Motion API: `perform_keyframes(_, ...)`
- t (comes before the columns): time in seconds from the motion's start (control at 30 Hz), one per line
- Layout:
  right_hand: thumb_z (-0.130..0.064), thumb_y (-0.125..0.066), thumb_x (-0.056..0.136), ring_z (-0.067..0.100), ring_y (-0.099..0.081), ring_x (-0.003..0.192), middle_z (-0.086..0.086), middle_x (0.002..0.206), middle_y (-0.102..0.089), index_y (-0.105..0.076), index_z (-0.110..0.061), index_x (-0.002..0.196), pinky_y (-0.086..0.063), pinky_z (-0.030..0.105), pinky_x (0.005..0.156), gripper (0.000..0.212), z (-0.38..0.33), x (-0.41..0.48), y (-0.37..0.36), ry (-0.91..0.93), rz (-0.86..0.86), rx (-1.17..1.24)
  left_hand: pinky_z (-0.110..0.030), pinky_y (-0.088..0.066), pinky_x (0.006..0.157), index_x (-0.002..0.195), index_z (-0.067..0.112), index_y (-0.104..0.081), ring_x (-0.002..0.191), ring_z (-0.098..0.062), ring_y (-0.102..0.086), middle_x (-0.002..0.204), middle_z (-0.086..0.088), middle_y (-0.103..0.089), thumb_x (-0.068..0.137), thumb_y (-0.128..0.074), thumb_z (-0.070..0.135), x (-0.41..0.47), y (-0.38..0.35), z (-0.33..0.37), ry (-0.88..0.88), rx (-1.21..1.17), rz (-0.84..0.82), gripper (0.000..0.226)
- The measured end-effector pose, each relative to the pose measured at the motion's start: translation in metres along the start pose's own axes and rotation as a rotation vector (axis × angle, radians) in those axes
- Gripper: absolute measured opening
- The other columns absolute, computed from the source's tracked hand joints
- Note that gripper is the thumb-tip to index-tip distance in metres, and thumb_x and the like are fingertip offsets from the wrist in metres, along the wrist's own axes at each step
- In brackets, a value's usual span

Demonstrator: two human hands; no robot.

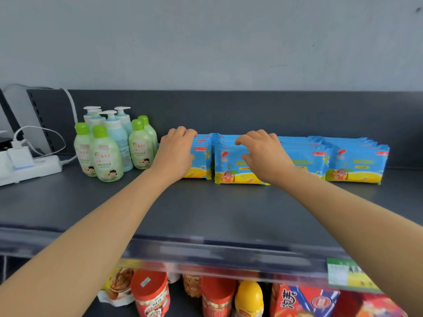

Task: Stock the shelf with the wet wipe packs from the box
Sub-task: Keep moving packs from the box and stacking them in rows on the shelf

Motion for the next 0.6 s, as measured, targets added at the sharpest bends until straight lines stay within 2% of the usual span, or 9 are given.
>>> perform_keyframes(0.13, -0.010, -0.045, 0.093, 0.025, -0.051, 0.115, 0.004, 0.122, -0.062, -0.060, -0.013, 0.117, -0.033, 0.035, 0.097, 0.028, 0.013, -0.029, 0.024, -0.035, 0.087, 0.099, -0.032, -0.034, 0.096, 0.126, 0.012, -0.052, 0.118, -0.023, -0.043, 0.126, -0.005, -0.051, 0.091, -0.054, 0.009, -0.026, 0.019, 0.057, -0.095, -0.157, 0.020, 0.036)
perform_keyframes(0.33, -0.007, -0.054, 0.084, 0.035, -0.059, 0.100, 0.013, 0.103, -0.069, -0.068, -0.007, 0.101, -0.044, 0.044, 0.088, 0.022, 0.062, -0.126, 0.074, -0.109, 0.198, 0.119, -0.023, -0.031, 0.091, 0.114, 0.012, -0.061, 0.116, -0.022, -0.048, 0.117, -0.004, -0.059, 0.088, -0.057, 0.007, -0.077, 0.024, 0.197, -0.376, -0.379, -0.028, 0.027)
perform_keyframes(0.47, -0.005, -0.057, 0.078, 0.036, -0.064, 0.083, 0.014, 0.085, -0.071, -0.070, -0.005, 0.091, -0.051, 0.042, 0.073, 0.018, 0.116, -0.231, 0.111, -0.262, 0.273, 0.045, -0.021, -0.030, 0.089, 0.108, 0.010, -0.063, 0.113, -0.024, -0.051, 0.111, -0.007, -0.061, 0.084, -0.062, 0.007, -0.125, 0.019, 0.304, -0.589, -0.529, -0.103, 0.024)
perform_keyframes(0.6, -0.007, -0.055, 0.079, 0.034, -0.062, 0.081, 0.014, 0.081, -0.069, -0.068, -0.003, 0.088, -0.048, 0.039, 0.070, 0.016, 0.171, -0.348, 0.125, -0.498, 0.239, 0.039, -0.031, -0.036, 0.084, 0.104, 0.009, -0.064, 0.101, -0.026, -0.053, 0.102, -0.009, -0.060, 0.084, -0.057, 0.008, -0.178, -0.007, 0.416, -0.761, -0.627, -0.263, 0.021)
Point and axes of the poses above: each hand's wrist, its own x-axis towards the middle knuckle, its own y-axis out of the back of the hand, z = x × y, the point moved 9 cm from there along x, towards the middle knuckle
